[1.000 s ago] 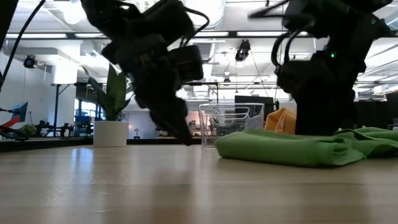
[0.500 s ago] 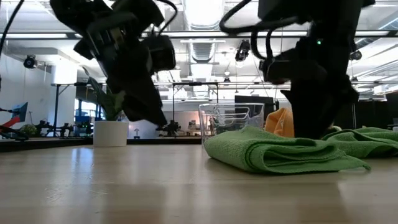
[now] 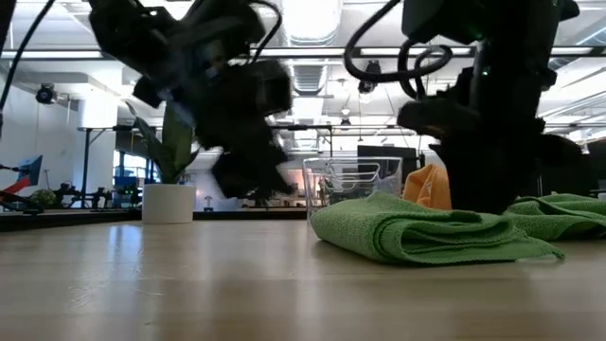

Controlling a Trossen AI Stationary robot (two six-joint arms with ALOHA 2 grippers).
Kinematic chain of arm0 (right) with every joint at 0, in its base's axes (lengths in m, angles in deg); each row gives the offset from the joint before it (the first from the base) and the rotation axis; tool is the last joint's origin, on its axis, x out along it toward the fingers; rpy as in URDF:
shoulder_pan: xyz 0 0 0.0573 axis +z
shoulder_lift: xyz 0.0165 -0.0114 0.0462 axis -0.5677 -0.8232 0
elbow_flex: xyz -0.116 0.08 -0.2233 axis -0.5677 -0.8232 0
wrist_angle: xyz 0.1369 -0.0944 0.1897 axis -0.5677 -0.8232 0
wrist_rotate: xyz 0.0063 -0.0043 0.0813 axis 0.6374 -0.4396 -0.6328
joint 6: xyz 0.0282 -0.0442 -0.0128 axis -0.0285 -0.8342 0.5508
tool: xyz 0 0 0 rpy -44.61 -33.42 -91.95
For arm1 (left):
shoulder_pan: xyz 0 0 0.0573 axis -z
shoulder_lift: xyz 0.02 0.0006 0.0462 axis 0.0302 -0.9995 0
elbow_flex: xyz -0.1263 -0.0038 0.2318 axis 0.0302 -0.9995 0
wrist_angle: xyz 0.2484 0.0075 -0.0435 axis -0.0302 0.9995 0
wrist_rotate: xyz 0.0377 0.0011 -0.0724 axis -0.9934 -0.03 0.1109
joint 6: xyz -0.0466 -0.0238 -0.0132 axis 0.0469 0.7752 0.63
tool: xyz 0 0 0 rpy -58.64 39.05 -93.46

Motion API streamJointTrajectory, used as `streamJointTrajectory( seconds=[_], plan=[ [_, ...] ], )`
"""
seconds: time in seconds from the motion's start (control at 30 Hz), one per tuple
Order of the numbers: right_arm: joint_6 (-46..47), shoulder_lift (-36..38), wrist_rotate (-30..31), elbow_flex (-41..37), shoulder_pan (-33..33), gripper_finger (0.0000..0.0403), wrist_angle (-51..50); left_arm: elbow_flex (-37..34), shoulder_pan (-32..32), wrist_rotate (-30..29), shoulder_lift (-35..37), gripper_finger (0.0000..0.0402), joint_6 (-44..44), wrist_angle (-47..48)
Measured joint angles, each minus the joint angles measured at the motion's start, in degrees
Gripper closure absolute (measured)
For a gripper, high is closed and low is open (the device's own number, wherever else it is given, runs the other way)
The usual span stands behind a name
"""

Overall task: Fold microfiber towels
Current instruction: Fold the top green towel

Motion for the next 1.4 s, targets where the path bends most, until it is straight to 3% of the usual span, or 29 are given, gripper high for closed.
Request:
streamJointTrajectory(
  seconds=[0.3,0.73,1.13,1.4],
  plan=[
    [-0.6,0.2,-2.9,-3.3,0.0,0.0275,6.9,8.5,0.0,-5.1,-7.1,0.0224,-5.3,-0.9],
    [-4.1,0.7,-2.7,-4.4,0.0,0.0281,10.1,20.3,0.5,-3.8,-18.7,0.0224,-6.2,-0.5],
    [-4.3,0.7,-2.7,-5.4,0.0,0.0282,12.9,22.1,0.7,-7.8,-18.8,0.0224,-9.3,-0.1],
    [-6.6,0.8,-2.4,-5.4,0.1,0.0282,12.8,22.0,0.5,-11.7,-11.5,0.0257,-19.5,12.2]
  ],
)
